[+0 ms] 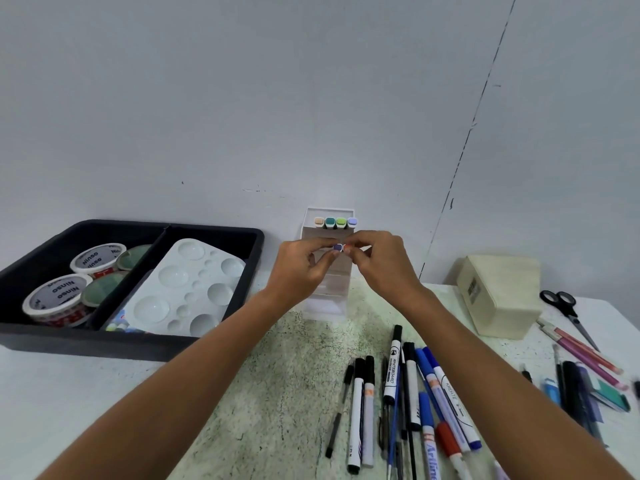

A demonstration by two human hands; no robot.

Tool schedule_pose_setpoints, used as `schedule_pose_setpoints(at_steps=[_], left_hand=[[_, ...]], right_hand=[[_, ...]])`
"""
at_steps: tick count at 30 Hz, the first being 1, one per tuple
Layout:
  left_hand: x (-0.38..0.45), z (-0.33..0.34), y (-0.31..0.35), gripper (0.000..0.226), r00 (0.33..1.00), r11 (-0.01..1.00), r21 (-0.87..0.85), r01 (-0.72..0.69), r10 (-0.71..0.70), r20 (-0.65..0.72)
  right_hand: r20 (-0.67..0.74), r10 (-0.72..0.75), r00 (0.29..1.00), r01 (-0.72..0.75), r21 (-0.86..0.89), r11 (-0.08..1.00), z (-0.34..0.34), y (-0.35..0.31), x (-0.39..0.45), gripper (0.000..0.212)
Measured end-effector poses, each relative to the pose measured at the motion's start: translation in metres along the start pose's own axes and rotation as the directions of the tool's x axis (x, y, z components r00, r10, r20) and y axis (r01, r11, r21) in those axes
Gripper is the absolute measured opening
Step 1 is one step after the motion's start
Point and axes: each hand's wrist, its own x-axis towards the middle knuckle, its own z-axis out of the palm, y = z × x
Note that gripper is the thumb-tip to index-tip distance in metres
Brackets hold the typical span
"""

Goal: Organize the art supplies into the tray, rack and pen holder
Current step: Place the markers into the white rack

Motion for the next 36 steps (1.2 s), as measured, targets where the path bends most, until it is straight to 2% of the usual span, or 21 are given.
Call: schedule_pose_setpoints(at_steps=[2, 5, 7, 9, 12, 14, 24, 27, 30, 32, 34, 36], left_hand=[[-0.001, -0.001, 0.001, 0.014, 1.000, 1.000, -0.011, 0.008, -0.008, 0.002], [-0.001, -0.002, 0.001, 0.016, 0.999, 0.999, -0.041, 0.035, -0.034, 0.023], [0.000, -0.002, 0.001, 0.017, 0.997, 0.997, -0.051, 0.061, -0.059, 0.041], [0.000, -0.002, 0.000, 0.017, 0.995, 0.994, -0.068, 0.087, -0.083, 0.055], [-0.001, -0.003, -0.003, 0.017, 0.991, 0.988, -0.096, 0.124, -0.118, 0.067], [-0.003, -0.003, -0.002, 0.017, 0.988, 0.984, -0.099, 0.147, -0.141, 0.068], [0.000, -0.003, 0.008, 0.019, 0.965, 0.964, -0.101, 0.244, -0.231, 0.128], [-0.004, -0.006, 0.011, 0.025, 0.977, 0.984, -0.041, 0.173, -0.167, 0.130], [-0.014, -0.006, 0.013, 0.028, 1.000, 0.998, 0.069, -0.011, 0.010, 0.025], [-0.024, -0.004, 0.009, 0.024, 0.992, 0.980, 0.163, -0.110, 0.118, -0.045], [-0.043, 0.002, 0.008, 0.017, 0.991, 0.978, 0.167, -0.126, 0.131, -0.019], [-0.067, 0.012, 0.011, 0.021, 0.993, 0.985, 0.135, -0.107, 0.099, 0.067]], right_hand=[[0.062, 0.002, 0.998, -0.003, 0.010, 1.000, -0.005, 0.001, 0.001, 0.021], [0.148, 0.009, 0.989, -0.014, 0.033, 0.999, -0.013, 0.004, 0.000, 0.042], [0.163, 0.017, 0.987, -0.027, 0.058, 0.998, -0.015, 0.006, 0.000, 0.049], [0.156, 0.037, 0.987, -0.054, 0.104, 0.993, -0.014, 0.006, 0.000, 0.042], [0.108, 0.051, 0.993, -0.068, 0.164, 0.984, -0.012, 0.004, -0.001, 0.018], [0.070, 0.054, 0.996, -0.066, 0.183, 0.981, -0.008, 0.003, -0.001, 0.013], [0.024, 0.040, 0.999, -0.043, 0.150, 0.988, -0.002, 0.002, -0.003, 0.016], [0.009, 0.039, 0.999, -0.040, 0.157, 0.987, 0.000, 0.002, -0.004, 0.018], [-0.019, 0.021, 1.000, -0.018, 0.137, 0.990, 0.003, 0.004, -0.009, 0.022], [-0.053, 0.000, 0.999, 0.005, 0.112, 0.994, 0.002, 0.007, -0.015, 0.030], [-0.073, -0.002, 0.997, 0.011, 0.117, 0.993, -0.002, 0.014, -0.025, 0.037], [-0.045, 0.022, 0.999, -0.015, 0.137, 0.990, -0.011, 0.025, -0.042, 0.037]])
